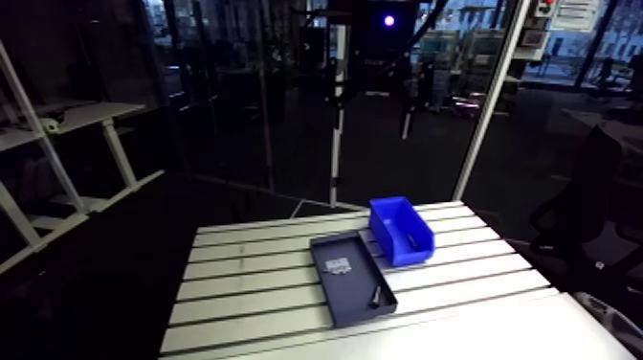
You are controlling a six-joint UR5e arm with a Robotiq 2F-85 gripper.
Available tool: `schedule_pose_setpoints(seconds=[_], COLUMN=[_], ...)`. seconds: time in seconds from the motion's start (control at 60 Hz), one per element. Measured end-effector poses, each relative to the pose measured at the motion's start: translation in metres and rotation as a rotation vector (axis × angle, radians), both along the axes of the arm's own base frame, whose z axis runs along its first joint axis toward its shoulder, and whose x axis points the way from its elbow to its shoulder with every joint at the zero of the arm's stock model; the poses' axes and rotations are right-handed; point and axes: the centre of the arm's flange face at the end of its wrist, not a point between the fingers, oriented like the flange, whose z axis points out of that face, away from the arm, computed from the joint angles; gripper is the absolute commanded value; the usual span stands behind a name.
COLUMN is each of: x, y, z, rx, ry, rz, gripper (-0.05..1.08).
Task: Pick up the M10 bolt from the tray and put it into the blue bin.
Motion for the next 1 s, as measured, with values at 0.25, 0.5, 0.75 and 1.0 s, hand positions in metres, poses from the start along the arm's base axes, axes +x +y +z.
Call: schedule_pose_setpoints(seconds=[0.25, 0.5, 0.75, 1.0], x=[-0.002, -0.001, 0.002, 0.005], y=[0.006, 0.007, 0.006, 0.007], z=[-0.026, -0.057, -0.084, -0.112], rx=[0.003, 0.007, 0.013, 0.017], ry=[-0.008, -0.005, 0.000, -0.011], rz=[-0.062, -0.098, -0.110, -0.112], gripper=[0.01, 0.01, 0.01, 0.01])
